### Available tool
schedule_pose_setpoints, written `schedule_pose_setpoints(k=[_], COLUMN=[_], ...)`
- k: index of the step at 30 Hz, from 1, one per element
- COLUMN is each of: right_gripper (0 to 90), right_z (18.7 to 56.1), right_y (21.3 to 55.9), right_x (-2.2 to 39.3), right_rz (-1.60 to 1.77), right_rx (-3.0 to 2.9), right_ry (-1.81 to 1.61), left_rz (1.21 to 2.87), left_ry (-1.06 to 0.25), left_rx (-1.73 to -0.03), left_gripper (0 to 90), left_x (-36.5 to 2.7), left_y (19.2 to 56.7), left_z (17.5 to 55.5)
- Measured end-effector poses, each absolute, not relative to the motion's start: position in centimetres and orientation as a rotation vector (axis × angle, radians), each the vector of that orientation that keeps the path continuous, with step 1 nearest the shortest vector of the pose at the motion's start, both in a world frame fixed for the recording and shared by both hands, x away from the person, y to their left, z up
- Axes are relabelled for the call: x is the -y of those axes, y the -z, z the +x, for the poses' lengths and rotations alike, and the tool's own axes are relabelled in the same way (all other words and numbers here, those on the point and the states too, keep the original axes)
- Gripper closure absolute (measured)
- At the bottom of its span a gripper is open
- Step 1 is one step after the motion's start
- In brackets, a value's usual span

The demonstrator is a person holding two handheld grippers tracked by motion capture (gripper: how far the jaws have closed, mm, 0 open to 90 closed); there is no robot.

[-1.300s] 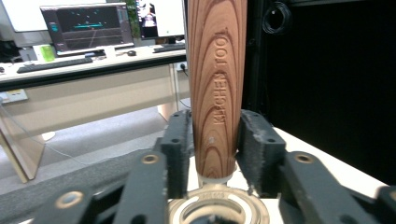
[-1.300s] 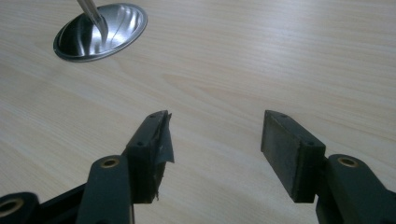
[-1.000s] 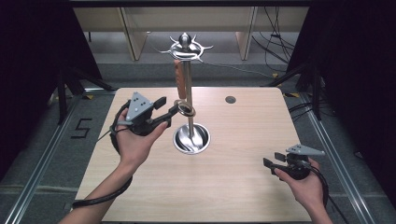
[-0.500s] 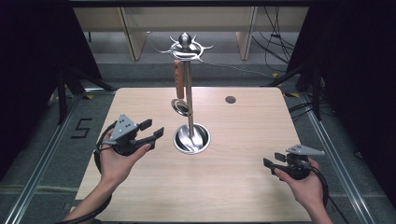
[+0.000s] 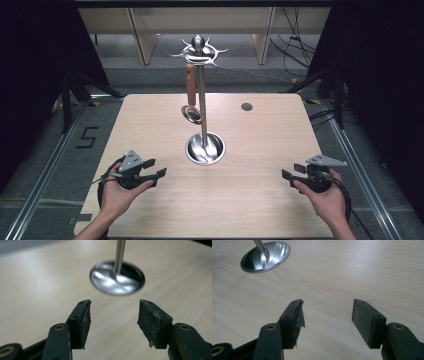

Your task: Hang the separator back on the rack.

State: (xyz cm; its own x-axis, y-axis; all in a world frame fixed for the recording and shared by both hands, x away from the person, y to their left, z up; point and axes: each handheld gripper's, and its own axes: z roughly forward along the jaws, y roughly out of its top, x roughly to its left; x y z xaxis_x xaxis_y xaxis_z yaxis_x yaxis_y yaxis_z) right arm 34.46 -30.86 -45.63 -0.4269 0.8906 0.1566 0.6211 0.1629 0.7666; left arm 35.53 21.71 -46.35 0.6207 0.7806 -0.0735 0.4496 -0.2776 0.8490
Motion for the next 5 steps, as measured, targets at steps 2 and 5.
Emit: schedule_pose_setpoints(k=[2,5], right_gripper=[42.6,42.6], right_z=[34.61,34.48], right_y=[45.63,45.71], right_x=[31.04,30.98], right_rz=[1.394,1.434], right_rx=[-2.125,-2.118], right_ry=[-1.139,-1.144], left_rz=[1.927,1.903], left_ry=[-0.473,-0.418], left_rx=[-0.972,-1.007], left_gripper=[41.9,40.0], left_x=[-21.87,-21.91], left_y=[46.20,46.14], left_z=[35.91,36.24])
